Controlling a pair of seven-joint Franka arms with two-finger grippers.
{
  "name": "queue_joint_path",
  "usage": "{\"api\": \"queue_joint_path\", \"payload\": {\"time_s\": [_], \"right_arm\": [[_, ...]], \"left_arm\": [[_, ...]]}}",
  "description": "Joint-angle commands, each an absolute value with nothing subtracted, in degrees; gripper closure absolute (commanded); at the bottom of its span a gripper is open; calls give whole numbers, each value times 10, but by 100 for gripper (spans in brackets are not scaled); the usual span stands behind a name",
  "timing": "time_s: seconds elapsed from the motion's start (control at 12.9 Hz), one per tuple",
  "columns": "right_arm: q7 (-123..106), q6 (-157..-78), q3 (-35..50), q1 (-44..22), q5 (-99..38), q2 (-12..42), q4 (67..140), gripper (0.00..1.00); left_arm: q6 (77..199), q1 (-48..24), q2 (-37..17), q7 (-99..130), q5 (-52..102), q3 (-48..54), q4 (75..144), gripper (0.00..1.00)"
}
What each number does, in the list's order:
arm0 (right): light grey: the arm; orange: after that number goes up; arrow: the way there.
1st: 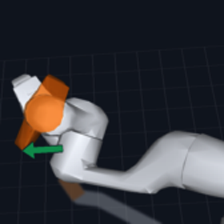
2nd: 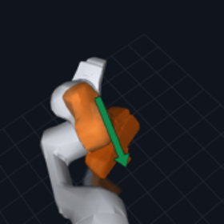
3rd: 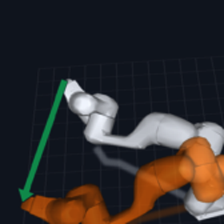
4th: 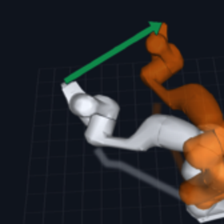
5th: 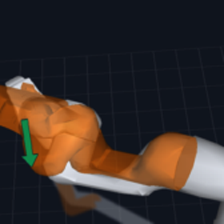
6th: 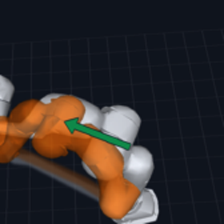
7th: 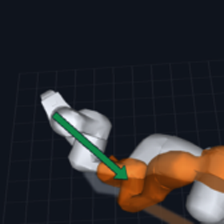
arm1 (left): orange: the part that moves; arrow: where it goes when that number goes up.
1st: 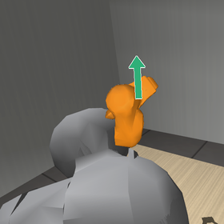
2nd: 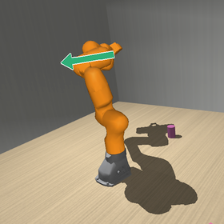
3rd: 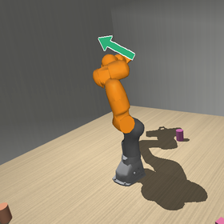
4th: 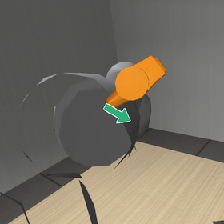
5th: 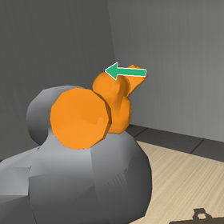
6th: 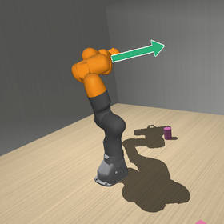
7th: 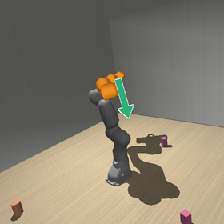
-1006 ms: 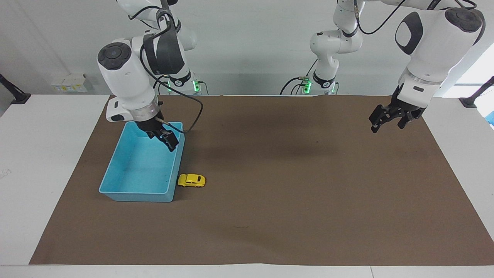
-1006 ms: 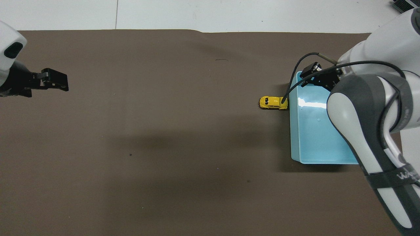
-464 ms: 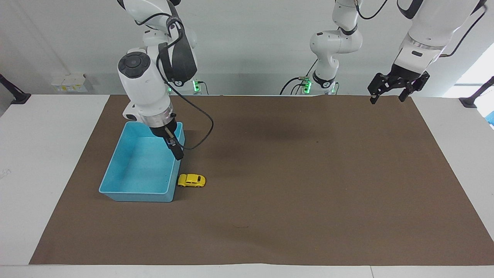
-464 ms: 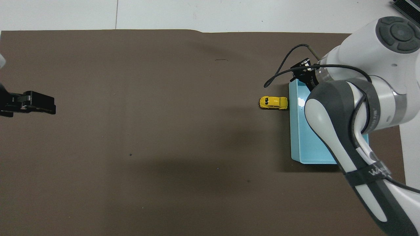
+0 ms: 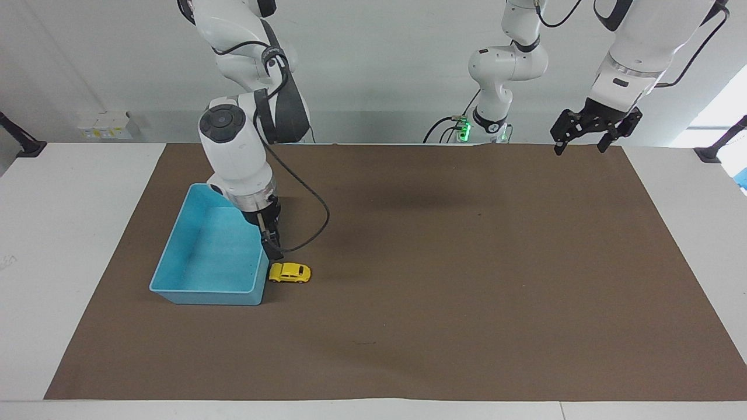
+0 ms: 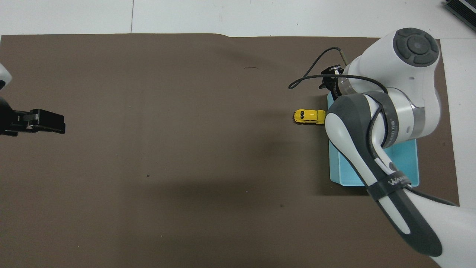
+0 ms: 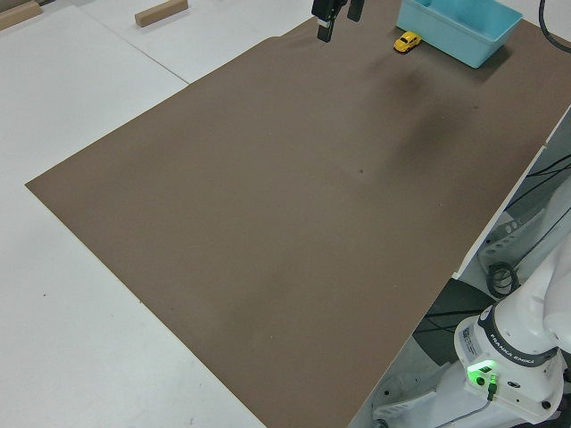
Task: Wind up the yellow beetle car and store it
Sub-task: 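Lower the right gripper onto the yellow car beside the bin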
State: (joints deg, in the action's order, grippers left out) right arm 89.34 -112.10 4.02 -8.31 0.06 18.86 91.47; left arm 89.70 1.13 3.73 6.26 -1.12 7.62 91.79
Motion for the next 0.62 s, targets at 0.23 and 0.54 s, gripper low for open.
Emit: {"api": "queue_joint_path", "payload": {"time_s": [0.23, 0.54], "right_arm": [[975, -1201, 42, -83, -1, 208, 958, 0], [992, -1296, 42, -91, -1, 218, 1019, 0]], "left_arm": [[921, 18, 56, 53, 35, 69, 925, 0], [904, 18, 57, 54, 35, 71, 923, 0]]}}
